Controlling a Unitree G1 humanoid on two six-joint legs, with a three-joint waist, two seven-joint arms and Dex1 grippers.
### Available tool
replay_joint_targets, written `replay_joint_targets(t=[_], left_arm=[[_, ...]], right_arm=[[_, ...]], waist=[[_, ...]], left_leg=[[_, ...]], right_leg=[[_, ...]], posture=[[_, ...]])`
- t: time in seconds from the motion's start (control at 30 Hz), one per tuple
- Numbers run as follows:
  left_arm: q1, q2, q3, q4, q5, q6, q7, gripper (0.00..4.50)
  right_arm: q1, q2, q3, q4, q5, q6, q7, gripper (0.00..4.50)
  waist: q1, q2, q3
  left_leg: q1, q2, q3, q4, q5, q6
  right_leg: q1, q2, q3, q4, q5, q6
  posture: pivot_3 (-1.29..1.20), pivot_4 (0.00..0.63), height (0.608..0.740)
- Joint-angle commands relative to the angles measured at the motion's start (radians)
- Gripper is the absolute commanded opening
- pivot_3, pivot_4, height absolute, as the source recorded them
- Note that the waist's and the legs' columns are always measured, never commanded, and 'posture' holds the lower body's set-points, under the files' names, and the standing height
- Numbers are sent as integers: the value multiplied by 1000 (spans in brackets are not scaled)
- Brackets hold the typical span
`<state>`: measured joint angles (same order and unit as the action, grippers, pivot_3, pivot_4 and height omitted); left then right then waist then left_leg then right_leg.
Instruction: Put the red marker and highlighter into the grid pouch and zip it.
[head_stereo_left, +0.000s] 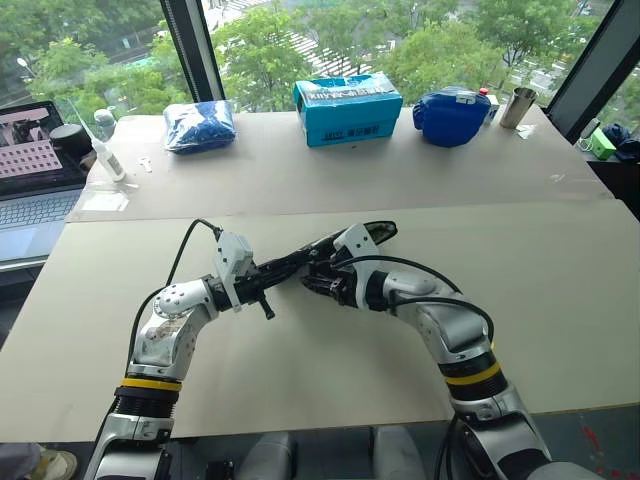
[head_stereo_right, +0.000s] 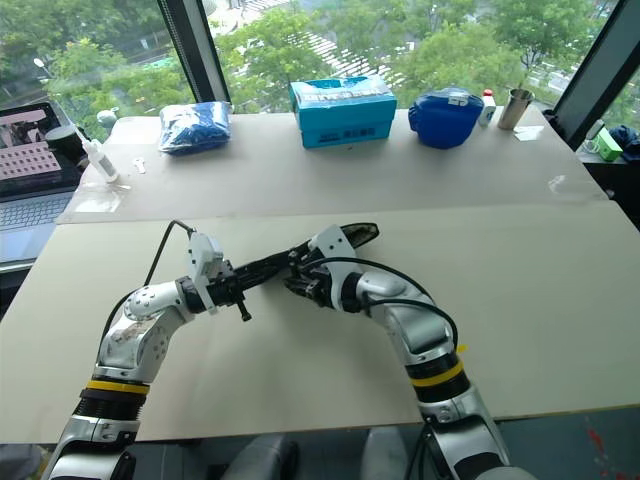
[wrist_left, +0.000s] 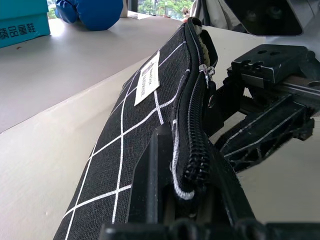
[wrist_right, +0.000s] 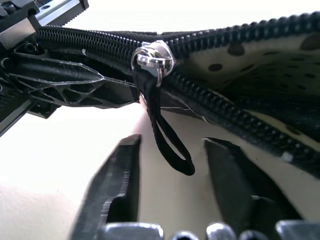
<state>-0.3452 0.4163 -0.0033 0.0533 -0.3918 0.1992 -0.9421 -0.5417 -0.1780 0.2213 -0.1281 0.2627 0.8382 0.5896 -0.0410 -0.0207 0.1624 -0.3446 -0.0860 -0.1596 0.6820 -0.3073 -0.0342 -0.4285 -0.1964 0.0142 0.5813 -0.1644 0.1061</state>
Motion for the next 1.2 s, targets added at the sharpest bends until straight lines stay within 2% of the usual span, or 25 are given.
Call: replay_joint_targets(t=[0.03,0.1,0.27,0.43,0.57,0.73,0.83,0.97,1.0,1.03,1.07,1.13,1.2], left_arm=[[-1,-4,-3,-31,-3,-10,2,0],[0,-5,-2,-29,-2,-12,3,0],[3,-3,3,-29,0,-13,4,0],[8,6,10,-24,4,-20,3,0],[10,10,13,-22,6,-23,2,0],[6,11,12,-15,9,-28,1,0],[-2,13,11,-3,11,-36,-2,0],[-10,16,-7,4,21,-53,-18,0],[-11,16,-14,4,22,-56,-24,0],[-13,15,-22,4,25,-60,-30,0],[-15,16,-30,7,31,-65,-39,0],[-20,20,-47,14,46,-79,-60,0],[-34,29,-78,33,69,-111,-99,0]], right_arm=[[-29,12,-17,-38,37,2,5,430],[-25,6,-15,-43,40,1,7,36],[-6,-62,-36,-83,57,18,25,36],[48,-240,-89,-165,80,46,94,36],[111,-471,-198,-148,49,-16,153,36],[116,-597,-278,-38,10,-113,146,36],[98,-601,-320,11,22,-161,141,36],[115,-560,-317,-40,100,-143,182,1199],[118,-546,-327,-47,124,-125,186,1691],[122,-536,-340,-51,152,-100,192,1913],[128,-533,-359,-58,189,-71,206,2377],[149,-548,-396,-70,256,-12,239,2945],[193,-585,-474,-81,333,18,298,2945]], waist=[[-1,0,0],[-2,0,0],[-1,0,0],[3,0,0],[6,0,0],[7,0,0],[5,0,0],[9,0,0],[8,0,0],[8,0,0],[9,0,0],[14,0,0],[26,0,0]], left_leg=[[0,0,0,0,0,0],[0,0,0,0,0,0],[0,0,0,0,0,0],[-1,0,0,0,0,0],[-2,0,1,0,0,1],[-1,0,2,0,0,1],[-1,0,2,0,0,1],[-1,0,2,0,0,1],[-1,0,2,0,0,1],[-1,0,2,0,0,1],[-1,0,2,0,0,1],[-1,0,2,0,0,1],[-1,0,2,1,0,1]], right_leg=[[0,0,0,0,0,0],[0,0,0,0,0,0],[0,0,0,0,0,0],[0,0,0,-1,0,0],[0,0,0,-1,0,0],[1,0,0,-2,0,0],[1,0,0,-2,0,0],[1,0,0,-2,0,0],[1,0,0,-2,0,0],[1,0,0,-2,0,0],[1,0,0,-2,0,0],[1,0,0,-2,0,0],[2,0,0,-3,0,0]], posture=[[0,150,740],[0,150,740],[0,150,740],[0,150,740],[0,150,740],[0,150,740],[0,150,740],[0,150,740],[0,150,740],[0,150,740],[0,150,740],[0,150,740],[0,150,740]])
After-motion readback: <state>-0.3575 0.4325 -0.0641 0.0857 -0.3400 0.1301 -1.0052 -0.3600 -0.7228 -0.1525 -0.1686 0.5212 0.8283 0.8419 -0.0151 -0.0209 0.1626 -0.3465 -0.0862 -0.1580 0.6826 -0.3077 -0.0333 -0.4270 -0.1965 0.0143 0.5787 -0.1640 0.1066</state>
